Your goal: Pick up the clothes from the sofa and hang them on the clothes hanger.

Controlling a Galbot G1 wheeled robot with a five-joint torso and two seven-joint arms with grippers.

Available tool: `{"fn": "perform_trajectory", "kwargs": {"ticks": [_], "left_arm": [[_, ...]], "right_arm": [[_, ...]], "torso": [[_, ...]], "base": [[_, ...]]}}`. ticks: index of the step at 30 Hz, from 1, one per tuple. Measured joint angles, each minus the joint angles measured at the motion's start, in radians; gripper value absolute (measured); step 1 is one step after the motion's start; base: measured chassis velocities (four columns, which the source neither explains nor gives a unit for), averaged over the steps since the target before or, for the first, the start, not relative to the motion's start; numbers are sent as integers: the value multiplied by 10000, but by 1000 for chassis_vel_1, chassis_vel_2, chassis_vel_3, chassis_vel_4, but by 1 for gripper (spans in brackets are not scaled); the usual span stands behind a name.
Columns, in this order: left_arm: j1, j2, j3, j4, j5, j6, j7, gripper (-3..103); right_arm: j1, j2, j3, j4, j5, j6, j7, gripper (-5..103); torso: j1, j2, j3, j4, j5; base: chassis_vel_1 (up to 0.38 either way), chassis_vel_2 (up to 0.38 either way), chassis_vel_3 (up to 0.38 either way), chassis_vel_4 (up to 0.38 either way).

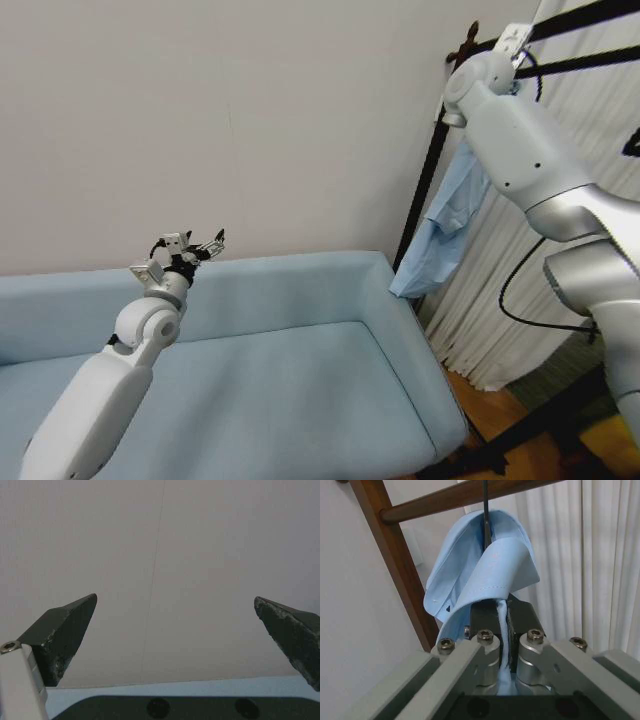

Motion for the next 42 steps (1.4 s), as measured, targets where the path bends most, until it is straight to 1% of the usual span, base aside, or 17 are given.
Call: {"fn": "perform_trajectory", "kwargs": {"ticks": [26, 28, 31, 42], "left_arm": [[193, 21, -99, -117, -22, -63, 32, 100], [198, 29, -97, -118, -22, -63, 33, 100], [252, 49, -119, -134, -24, -63, 55, 100], [320, 11, -154, -202, -27, -85, 124, 100]], "right_arm": [[-445, -204, 17, 418, -42, 38, 110, 2], [-456, -205, 17, 426, -108, 57, 94, 2], [-377, -226, -36, 383, -557, 154, -172, 2], [-168, -63, -81, -8, -528, 151, -326, 2]], "torso": [[0, 0, 0, 0, 1], [0, 0, 0, 1, 1], [0, 0, 0, 0, 3], [0, 0, 0, 1, -1]], "base": [[0, 0, 0, 0], [0, 0, 0, 0], [0, 0, 0, 0], [0, 0, 0, 0]]}}
